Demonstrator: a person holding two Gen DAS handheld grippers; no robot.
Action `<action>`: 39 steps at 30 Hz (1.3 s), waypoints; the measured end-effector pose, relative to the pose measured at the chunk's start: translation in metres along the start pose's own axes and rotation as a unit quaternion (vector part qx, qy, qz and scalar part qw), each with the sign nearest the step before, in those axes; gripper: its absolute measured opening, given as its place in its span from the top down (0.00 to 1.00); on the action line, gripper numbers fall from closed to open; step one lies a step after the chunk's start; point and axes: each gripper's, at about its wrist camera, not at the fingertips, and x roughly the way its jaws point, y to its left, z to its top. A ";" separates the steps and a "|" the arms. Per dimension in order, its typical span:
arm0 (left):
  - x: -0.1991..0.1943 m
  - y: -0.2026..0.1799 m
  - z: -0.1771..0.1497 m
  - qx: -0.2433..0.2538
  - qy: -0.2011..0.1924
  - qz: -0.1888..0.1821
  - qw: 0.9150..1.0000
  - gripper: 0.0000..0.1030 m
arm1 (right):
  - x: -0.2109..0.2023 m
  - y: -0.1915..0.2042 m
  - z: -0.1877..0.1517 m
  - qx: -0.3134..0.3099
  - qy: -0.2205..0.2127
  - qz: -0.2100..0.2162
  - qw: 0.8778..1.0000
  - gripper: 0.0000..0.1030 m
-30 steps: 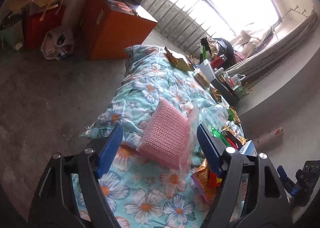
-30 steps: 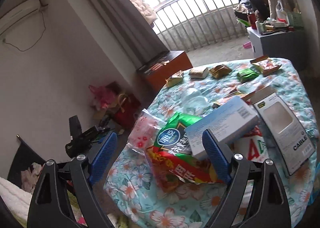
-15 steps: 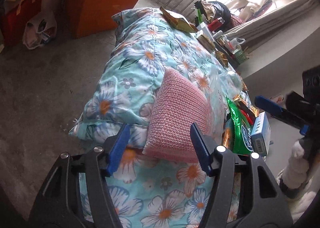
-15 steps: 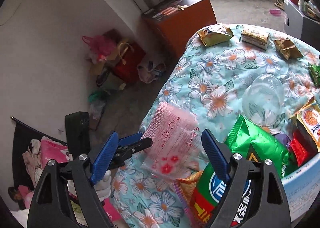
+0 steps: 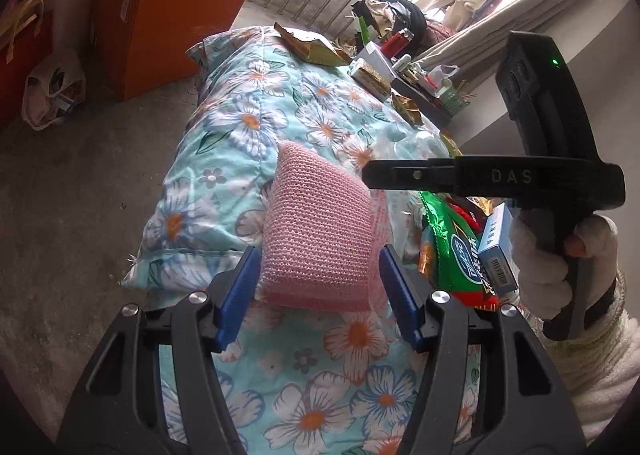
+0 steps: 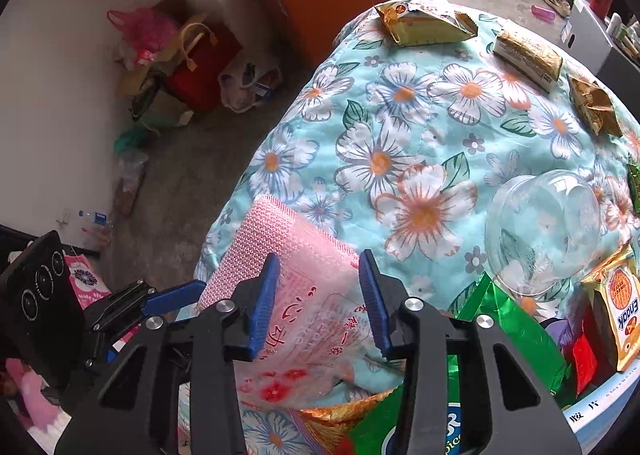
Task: Collect trash
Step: 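Grasp the pink sponge with the left tool while the right tool grasps the plastic bag, then carry the pink sponge with the left tool over the blue wastebasket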
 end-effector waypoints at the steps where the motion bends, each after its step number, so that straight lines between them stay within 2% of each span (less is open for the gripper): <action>1: 0.002 0.003 0.002 -0.008 0.003 0.002 1.000 0.44 | -0.004 -0.002 -0.003 0.001 -0.006 0.004 1.000 0.71; 3: 0.007 0.011 0.005 -0.028 0.008 0.012 1.000 0.44 | -0.011 -0.005 -0.007 0.000 -0.016 0.013 1.000 0.77; 7: 0.017 0.023 0.011 -0.059 0.029 0.005 0.998 0.44 | -0.028 -0.015 -0.018 0.006 -0.046 0.029 0.999 0.85; 11: 0.020 0.023 0.011 -0.056 0.036 0.008 0.998 0.45 | -0.049 -0.027 -0.032 0.018 -0.094 0.062 0.993 0.89; 12: 0.020 0.021 0.010 -0.053 0.037 0.009 0.998 0.46 | -0.054 -0.032 -0.035 0.026 -0.105 0.068 0.992 0.90; 14: 0.020 0.019 0.009 -0.048 0.043 0.007 0.998 0.57 | -0.063 -0.042 -0.042 0.044 -0.129 0.088 0.987 0.90; 17: 0.021 0.012 0.007 -0.040 0.048 0.005 0.998 0.65 | -0.073 -0.055 -0.048 0.070 -0.152 0.108 0.980 0.91; 23: 0.002 -0.005 0.003 -0.020 0.018 0.017 0.999 0.76 | -0.094 -0.069 -0.058 0.093 -0.188 0.138 0.968 0.93; 30: -0.039 -0.035 0.004 0.001 -0.036 0.028 0.999 0.79 | -0.138 -0.072 -0.078 0.088 -0.243 0.159 0.953 0.93; 34: -0.065 -0.065 0.006 0.025 -0.063 0.024 0.997 0.79 | -0.174 -0.078 -0.101 0.084 -0.286 0.164 0.940 0.93; 39: -0.086 -0.125 0.007 0.083 -0.089 0.001 0.993 0.79 | -0.229 -0.100 -0.152 0.091 -0.349 0.150 0.921 0.93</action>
